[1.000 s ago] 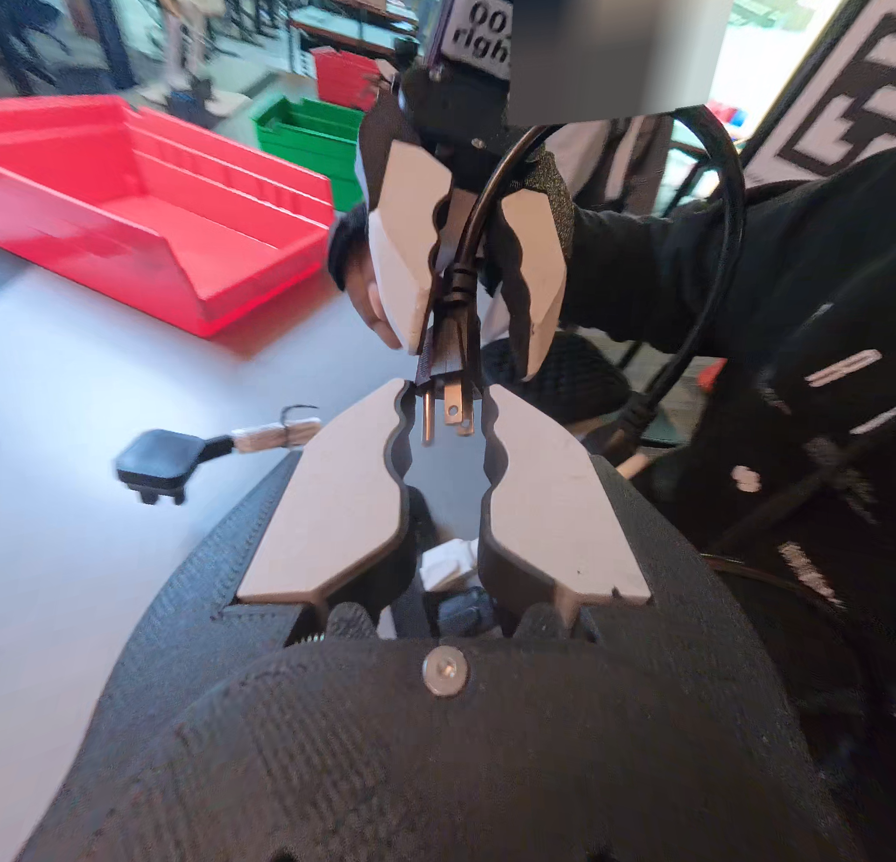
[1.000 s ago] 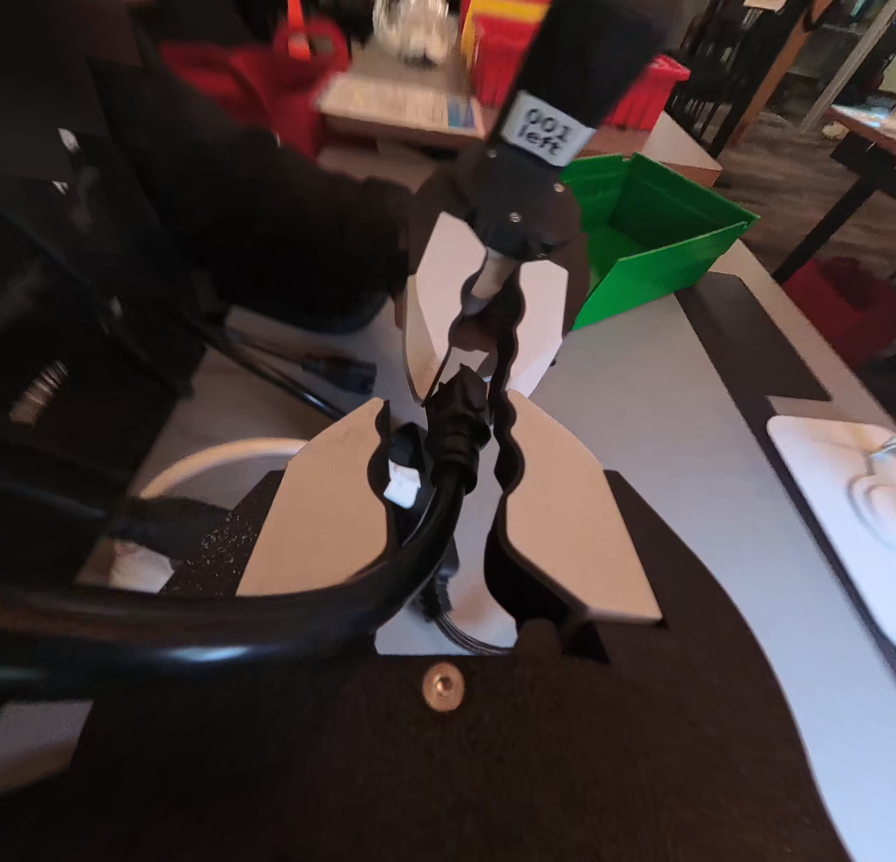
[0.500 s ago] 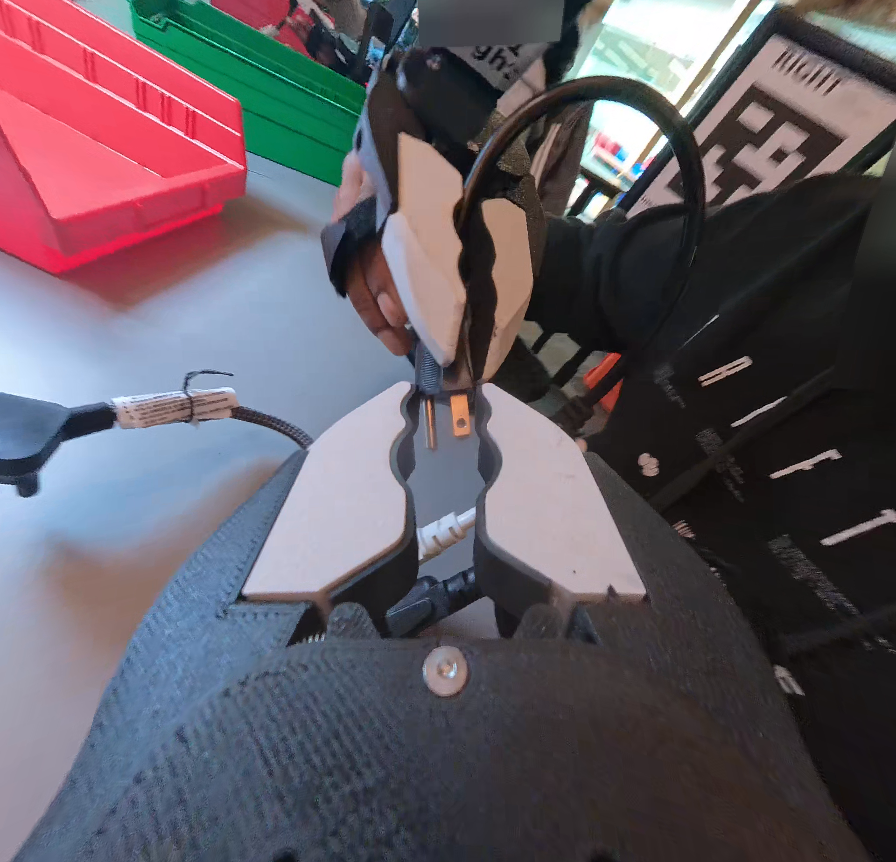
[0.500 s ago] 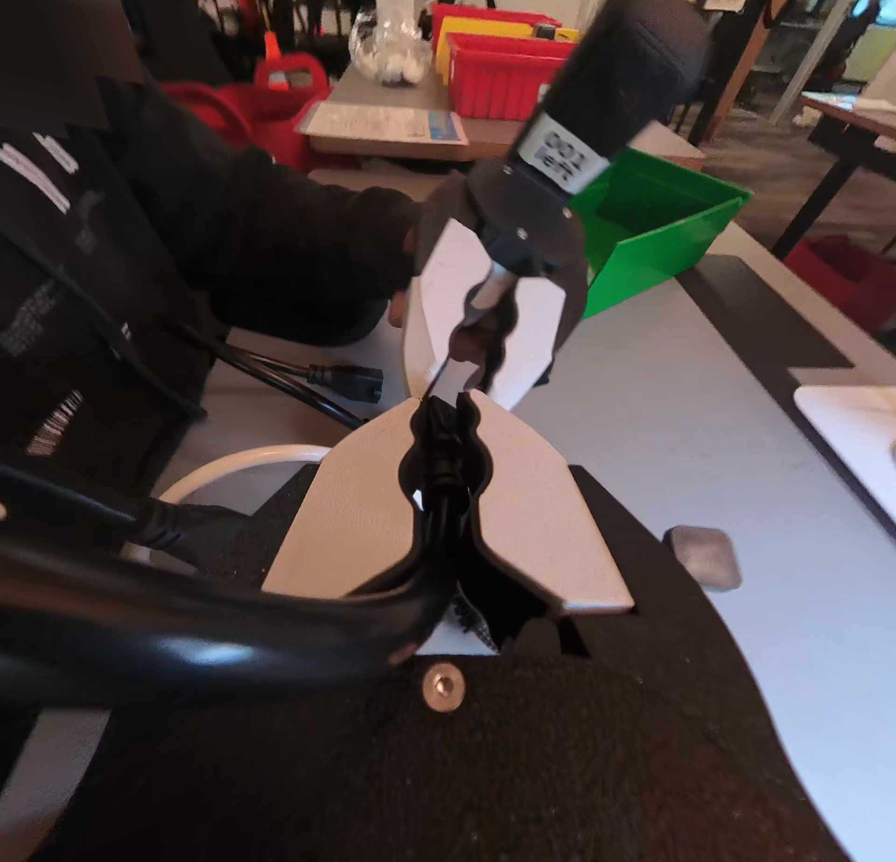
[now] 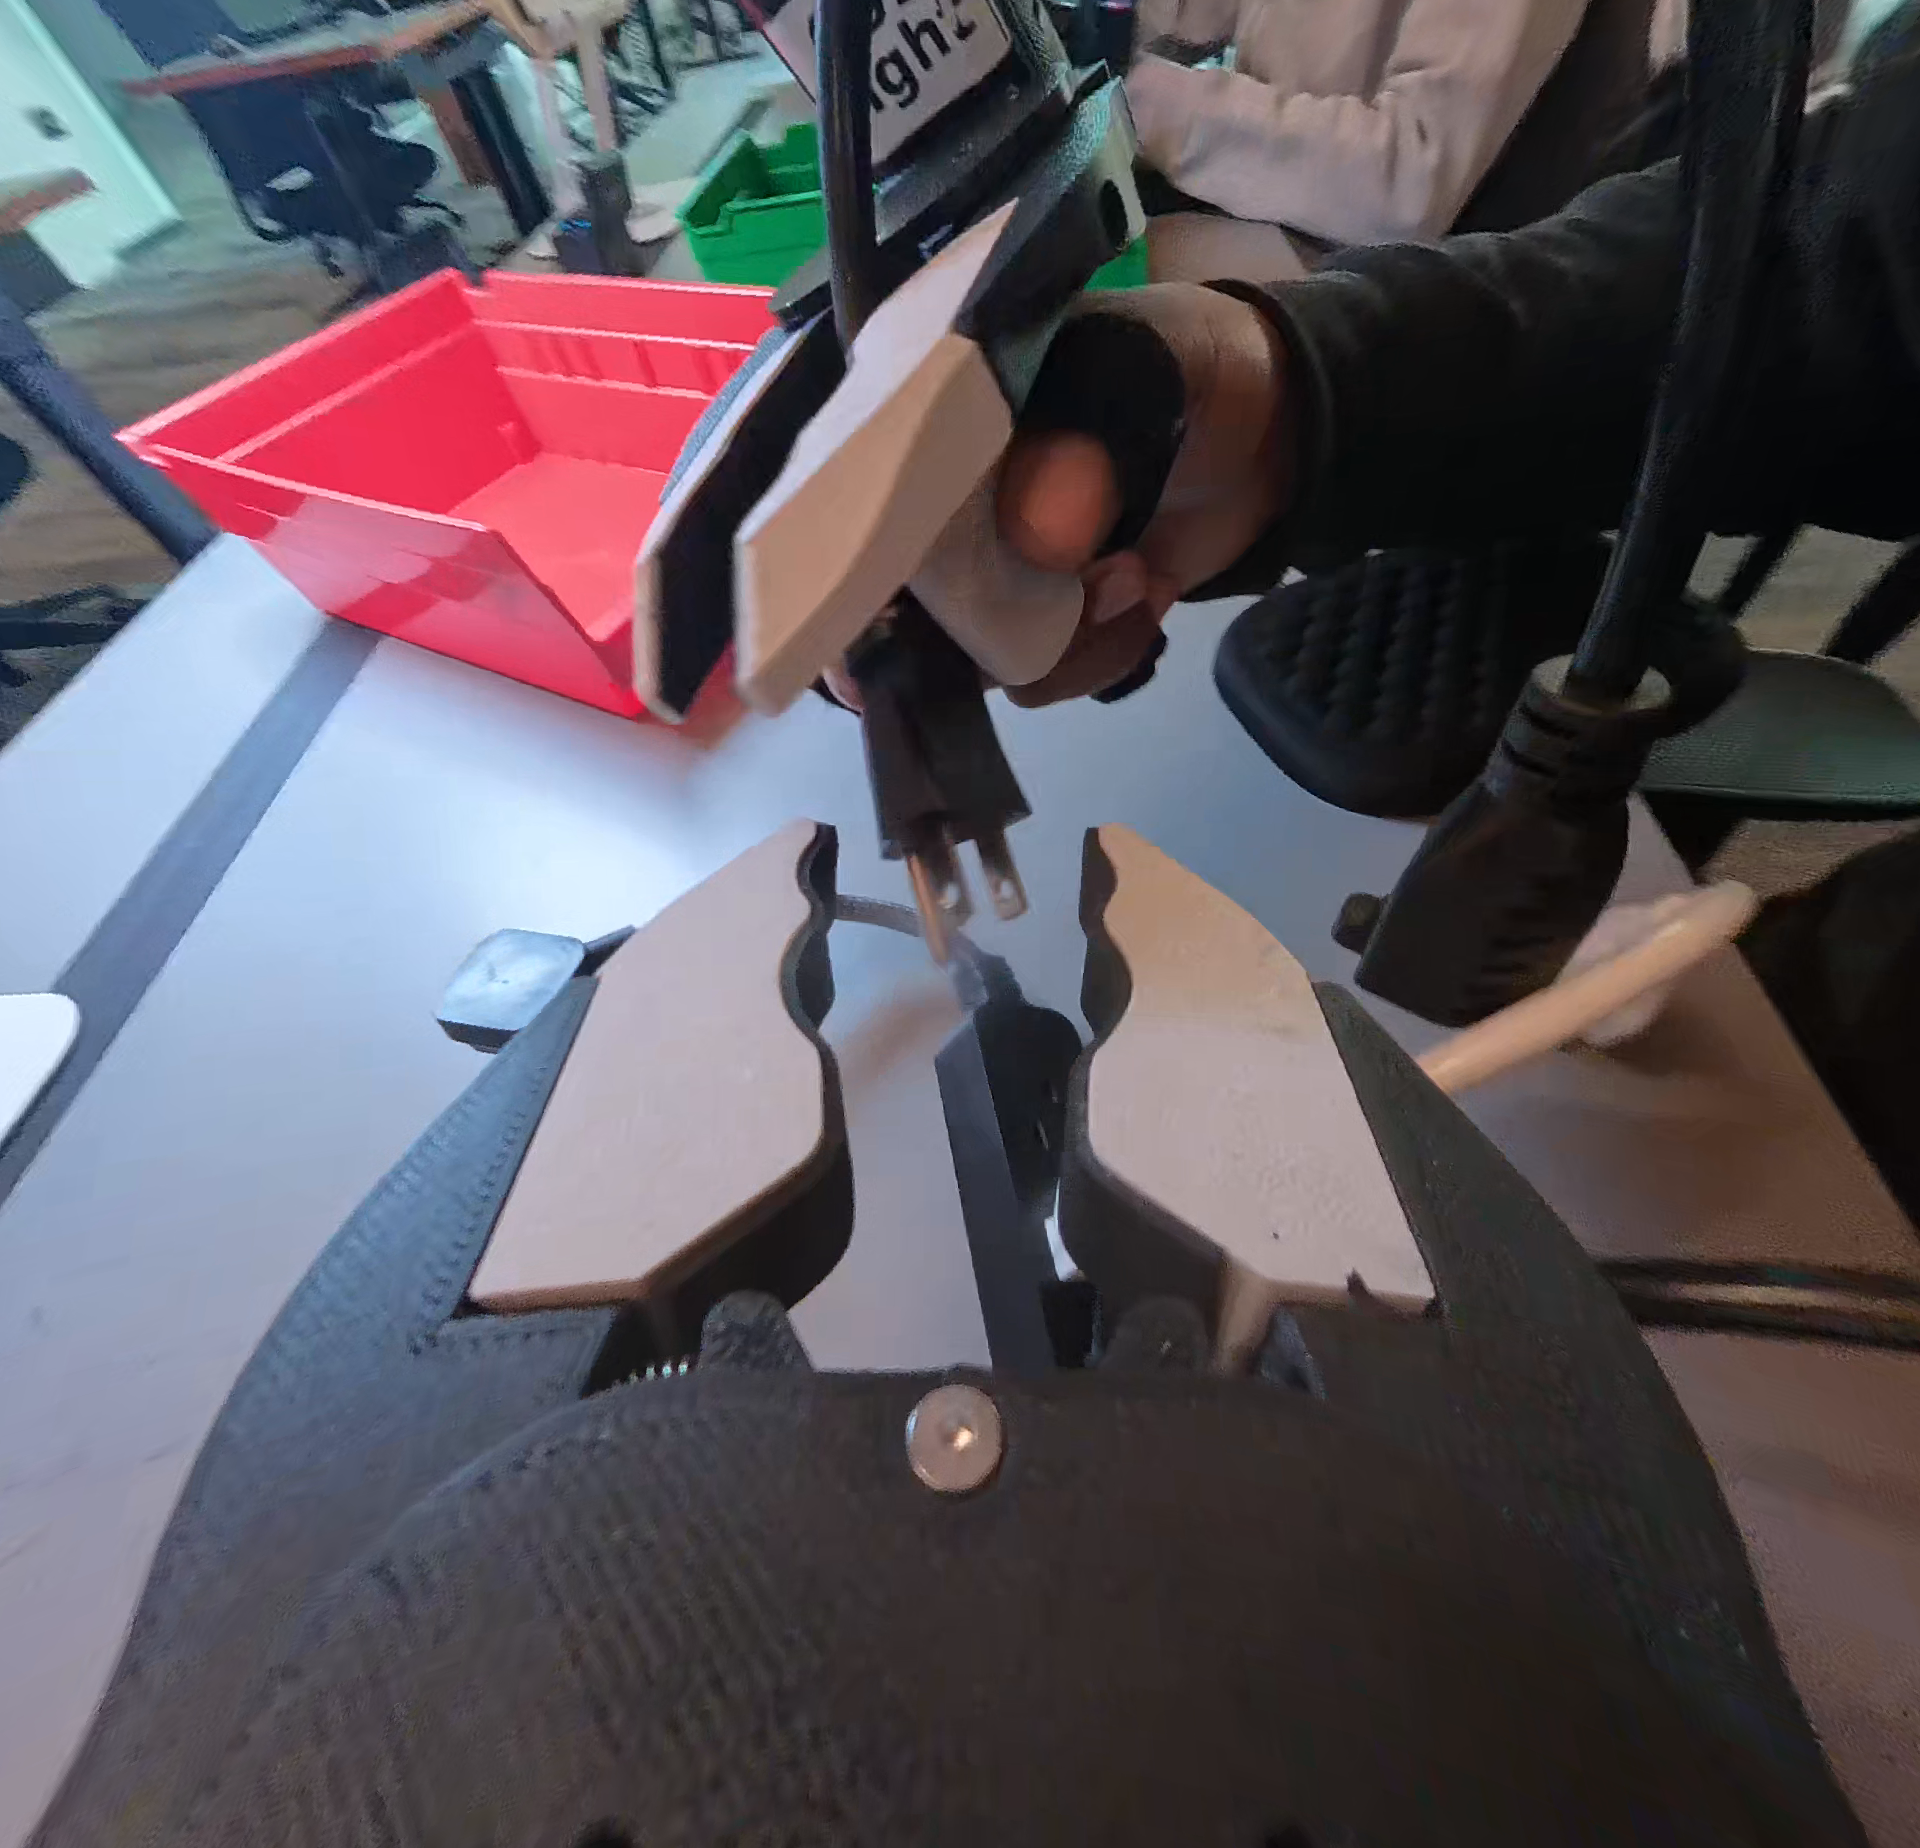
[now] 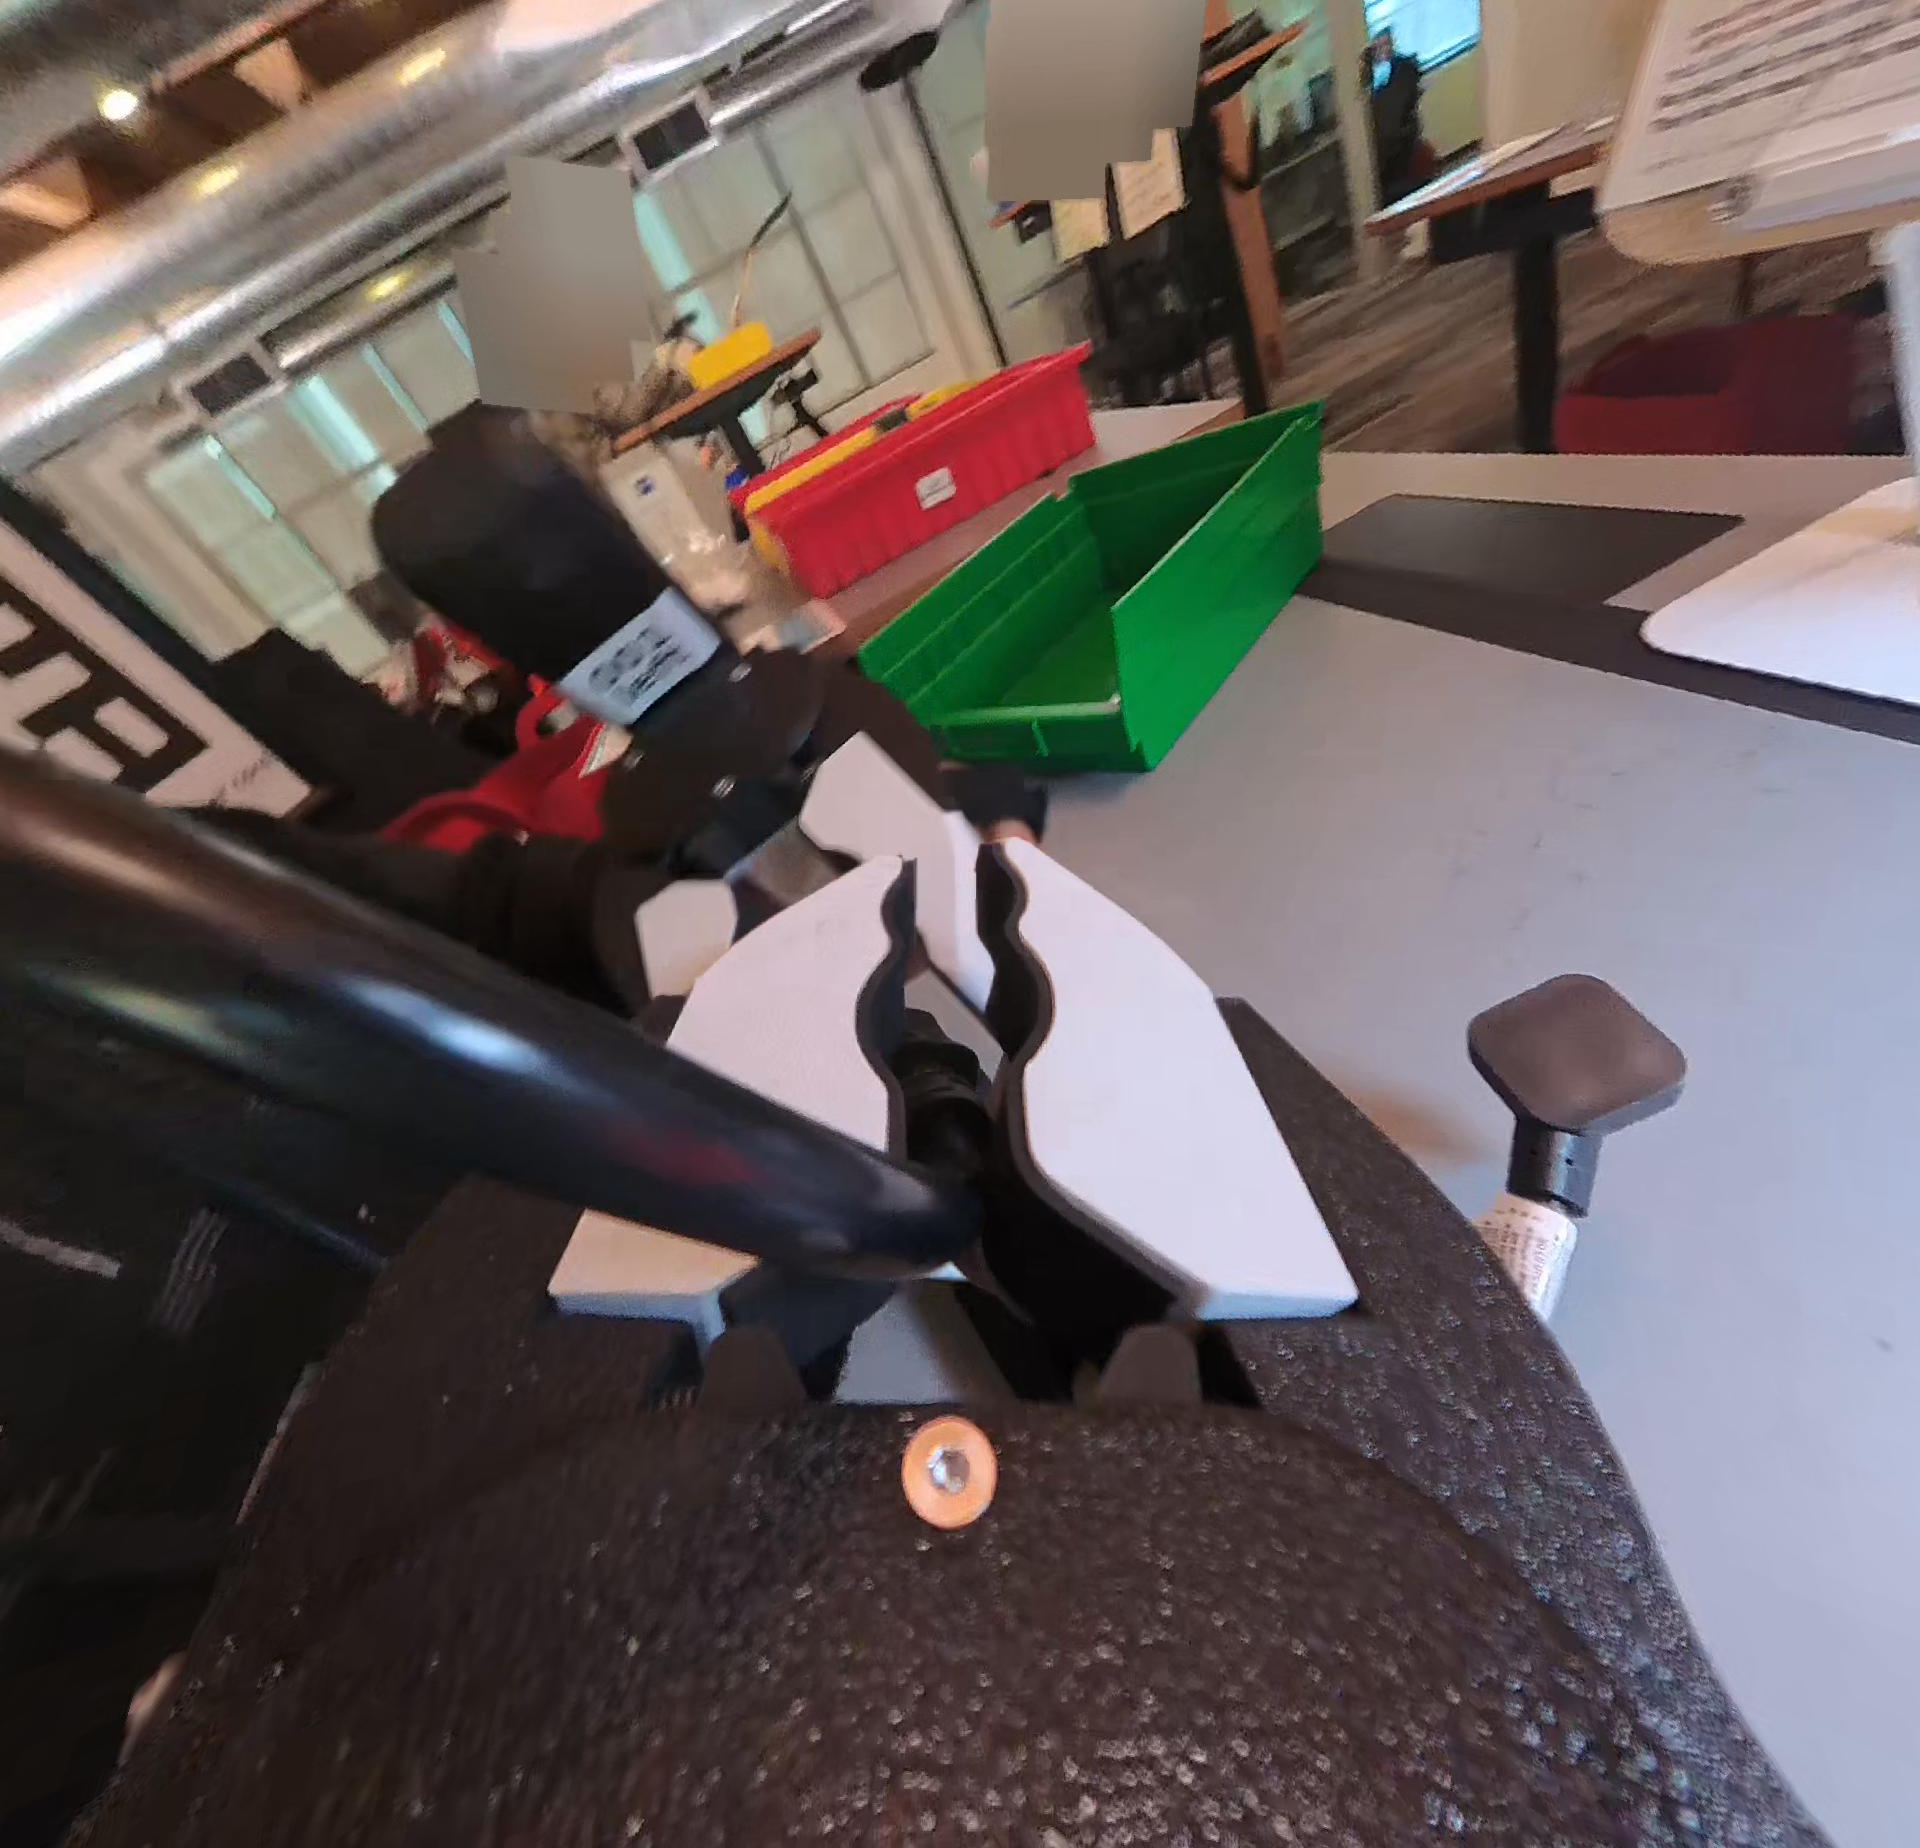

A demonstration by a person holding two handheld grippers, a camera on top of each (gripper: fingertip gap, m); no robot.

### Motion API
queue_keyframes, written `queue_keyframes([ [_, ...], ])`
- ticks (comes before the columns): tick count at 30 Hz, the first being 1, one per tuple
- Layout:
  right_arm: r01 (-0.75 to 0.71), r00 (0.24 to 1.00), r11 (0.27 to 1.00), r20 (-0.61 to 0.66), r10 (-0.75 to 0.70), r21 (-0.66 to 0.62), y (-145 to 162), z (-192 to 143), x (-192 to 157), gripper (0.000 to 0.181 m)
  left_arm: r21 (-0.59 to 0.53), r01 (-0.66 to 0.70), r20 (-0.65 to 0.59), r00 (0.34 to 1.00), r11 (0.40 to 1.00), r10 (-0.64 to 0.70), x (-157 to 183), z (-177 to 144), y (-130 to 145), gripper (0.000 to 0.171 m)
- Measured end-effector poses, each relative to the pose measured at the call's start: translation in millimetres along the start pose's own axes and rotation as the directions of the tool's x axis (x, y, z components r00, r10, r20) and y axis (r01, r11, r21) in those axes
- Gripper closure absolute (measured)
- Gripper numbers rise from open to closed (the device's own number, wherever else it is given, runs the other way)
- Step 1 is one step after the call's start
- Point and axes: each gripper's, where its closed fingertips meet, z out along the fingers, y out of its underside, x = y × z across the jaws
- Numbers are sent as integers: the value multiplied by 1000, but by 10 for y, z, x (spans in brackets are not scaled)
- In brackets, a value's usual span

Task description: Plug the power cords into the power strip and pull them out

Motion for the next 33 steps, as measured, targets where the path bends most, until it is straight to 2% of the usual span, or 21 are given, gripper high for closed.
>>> queue_keyframes([
  [2, -46, 998, 997, -35, 48, 56, -74, 5, 64, 169, 8, -72, 121, 990, 997, 70, -77, 46, -18, 128],
  [3, -81, 995, 994, -44, 85, 75, -91, 13, 86, 169, 2, -132, 208, 970, 991, 129, -148, 42, -33, 128],
  [5, -129, 989, 985, -61, 137, 113, -110, 30, 124, 169, -22, -265, 335, 906, 964, 257, -233, -4, -75, 140],
  [7, -164, 983, 978, -64, 174, 131, -106, 51, 146, 169, -75, -370, 385, 846, 926, 369, -256, -44, -76, 142],
  [8, -163, 984, 979, -52, 170, 118, -91, 67, 131, 169, -83, -384, 378, 842, 920, 386, -248, -60, -68, 143],
  [10, -125, 992, 988, 10, 124, 91, -82, 88, 41, 168, -34, -318, 309, 898, 947, 313, -214, -88, -77, 143],
  [12, -23, 994, 1000, 106, 21, 18, -28, 81, -103, 166, 34, -191, 181, 967, 981, 182, -168, -121, -98, 143],
  [14, 82, 982, 996, 174, -72, -47, 17, 26, -204, 156, 69, -53, 47, 998, 996, 50, -123, -158, -91, 143],
  [18, 335, 934, 918, 198, -296, -211, 177, -90, -242, 139, 91, 176, -169, 973, 980, -159, -43, -235, -127, 143],
  [20, 398, 913, 880, 206, -352, -261, 260, -81, -281, 134, 96, 235, -239, 949, 967, -207, 2, -264, -159, 144],
  [22, 420, 905, 867, 191, -380, -267, 301, -23, -293, 139, 89, 252, -273, 937, 964, -220, 44, -255, -162, 143],
  [27, 340, 928, 908, 241, -283, -246, 342, 4, -321, 150, 81, 279, -309, 920, 957, -242, 61, -255, -128, 143],
  [33, 278, 953, 923, 196, -230, -267, 357, 20, -222, 155, 77, 297, -302, 917, 952, -262, 15, -240, -71, 143],
])
